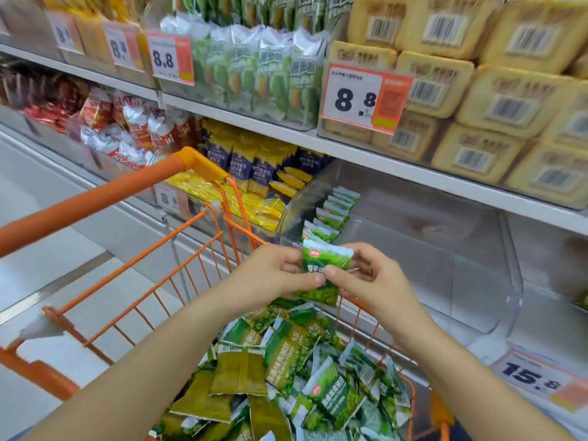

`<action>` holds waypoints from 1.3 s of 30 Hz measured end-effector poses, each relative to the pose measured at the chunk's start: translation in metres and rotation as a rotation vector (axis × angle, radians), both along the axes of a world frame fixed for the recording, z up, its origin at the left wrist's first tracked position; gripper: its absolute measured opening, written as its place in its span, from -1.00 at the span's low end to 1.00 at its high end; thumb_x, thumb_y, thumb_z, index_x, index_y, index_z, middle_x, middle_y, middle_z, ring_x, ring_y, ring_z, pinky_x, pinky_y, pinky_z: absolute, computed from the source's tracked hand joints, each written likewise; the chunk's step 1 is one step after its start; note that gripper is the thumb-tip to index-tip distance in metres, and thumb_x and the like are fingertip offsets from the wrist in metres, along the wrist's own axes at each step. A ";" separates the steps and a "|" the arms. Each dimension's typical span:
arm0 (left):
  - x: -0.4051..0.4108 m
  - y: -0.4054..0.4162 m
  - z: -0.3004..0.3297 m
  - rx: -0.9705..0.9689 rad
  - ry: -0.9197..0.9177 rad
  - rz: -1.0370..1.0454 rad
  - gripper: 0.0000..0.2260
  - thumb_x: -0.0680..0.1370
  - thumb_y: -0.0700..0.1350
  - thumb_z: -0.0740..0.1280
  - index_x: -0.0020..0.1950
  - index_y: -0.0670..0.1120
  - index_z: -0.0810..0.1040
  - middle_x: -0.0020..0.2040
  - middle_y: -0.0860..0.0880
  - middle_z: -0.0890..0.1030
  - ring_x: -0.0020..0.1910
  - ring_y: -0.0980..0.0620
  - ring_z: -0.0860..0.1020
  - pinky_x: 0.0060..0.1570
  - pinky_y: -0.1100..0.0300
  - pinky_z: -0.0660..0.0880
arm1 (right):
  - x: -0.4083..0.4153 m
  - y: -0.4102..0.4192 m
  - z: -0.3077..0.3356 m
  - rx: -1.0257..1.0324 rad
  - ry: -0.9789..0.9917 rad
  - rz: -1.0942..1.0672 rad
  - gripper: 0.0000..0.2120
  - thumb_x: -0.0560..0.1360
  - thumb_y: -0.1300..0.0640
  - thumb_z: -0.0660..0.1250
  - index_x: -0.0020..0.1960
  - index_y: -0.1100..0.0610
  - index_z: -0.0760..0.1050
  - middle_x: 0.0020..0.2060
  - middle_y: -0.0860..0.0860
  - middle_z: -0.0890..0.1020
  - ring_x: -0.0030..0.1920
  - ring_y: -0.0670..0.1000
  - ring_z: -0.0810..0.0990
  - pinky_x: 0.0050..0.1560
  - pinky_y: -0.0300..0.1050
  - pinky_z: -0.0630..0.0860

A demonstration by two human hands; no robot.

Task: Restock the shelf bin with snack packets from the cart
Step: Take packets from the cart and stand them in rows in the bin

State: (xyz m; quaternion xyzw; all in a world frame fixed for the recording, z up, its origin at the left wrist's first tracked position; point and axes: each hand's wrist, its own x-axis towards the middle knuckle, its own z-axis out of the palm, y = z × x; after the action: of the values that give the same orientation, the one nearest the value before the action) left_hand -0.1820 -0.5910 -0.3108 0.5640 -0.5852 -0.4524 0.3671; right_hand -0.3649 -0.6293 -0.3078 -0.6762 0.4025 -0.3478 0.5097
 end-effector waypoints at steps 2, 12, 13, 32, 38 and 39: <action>0.001 -0.012 -0.010 -0.046 -0.036 0.036 -0.68 0.43 0.06 0.48 0.13 -0.04 0.65 -0.07 -0.08 0.70 -0.04 -0.06 0.65 0.09 -0.09 0.55 | 0.003 -0.008 -0.002 -0.138 0.126 -0.016 -0.88 0.39 0.09 0.51 -0.11 0.01 0.61 -0.25 0.04 0.66 -0.27 -0.08 0.54 -0.14 -0.11 0.49; 0.012 -0.021 -0.053 -0.306 -0.849 0.179 -0.49 0.64 0.22 -0.02 0.52 0.02 0.22 0.50 0.04 0.24 0.53 0.05 0.01 0.47 0.15 -0.05 | 0.025 -0.096 0.002 -0.103 0.227 -0.312 -0.86 0.43 0.08 0.45 -0.18 0.15 0.63 -0.29 0.17 0.64 -0.27 0.09 0.60 -0.01 0.14 0.58; 0.012 -0.021 -0.054 -0.301 -0.844 0.182 -0.49 0.64 0.21 -0.01 0.53 0.02 0.20 0.51 0.04 0.22 0.53 0.06 -0.01 0.46 0.16 -0.06 | 0.034 -0.100 -0.002 -0.065 0.267 -0.280 -0.87 0.44 0.11 0.45 -0.15 0.18 0.64 -0.29 0.13 0.64 -0.28 0.05 0.61 -0.02 0.10 0.60; 0.022 -0.022 -0.038 -0.375 -0.727 0.252 -0.71 0.64 0.06 0.15 0.29 -0.02 0.46 0.18 0.03 0.50 0.25 0.02 0.38 0.18 0.14 0.31 | 0.058 -0.080 -0.019 -0.365 0.821 -0.270 -0.77 0.57 -0.03 0.20 -0.02 -0.03 0.62 -0.22 -0.02 0.65 -0.14 0.09 0.60 -0.19 -0.09 0.51; 0.021 -0.011 -0.034 -0.117 -0.977 0.065 -0.70 0.59 0.11 0.23 -0.16 -0.04 0.61 -0.27 -0.01 0.63 -0.24 0.00 0.56 -0.35 0.19 0.37 | 0.031 -0.049 -0.025 -0.439 0.511 -0.229 -0.81 0.57 0.00 0.25 -0.02 -0.04 0.64 -0.26 -0.13 0.66 -0.16 -0.01 0.62 -0.08 -0.05 0.55; 0.019 -0.010 -0.039 -0.029 -1.060 -0.029 -0.72 0.57 0.13 0.25 -0.07 -0.02 0.64 -0.16 -0.01 0.66 -0.15 0.00 0.59 -0.29 0.19 0.43 | 0.031 -0.048 -0.026 -0.438 0.502 -0.212 -0.81 0.57 0.00 0.25 -0.02 -0.03 0.65 -0.26 -0.12 0.66 -0.16 -0.02 0.62 -0.07 -0.04 0.55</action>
State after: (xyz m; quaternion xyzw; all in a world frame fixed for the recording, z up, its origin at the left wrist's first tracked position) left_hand -0.1633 -0.6009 -0.3500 0.7019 -0.7046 -0.1021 0.0224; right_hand -0.3343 -0.6772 -0.3336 -0.7883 0.4993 -0.2997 0.1986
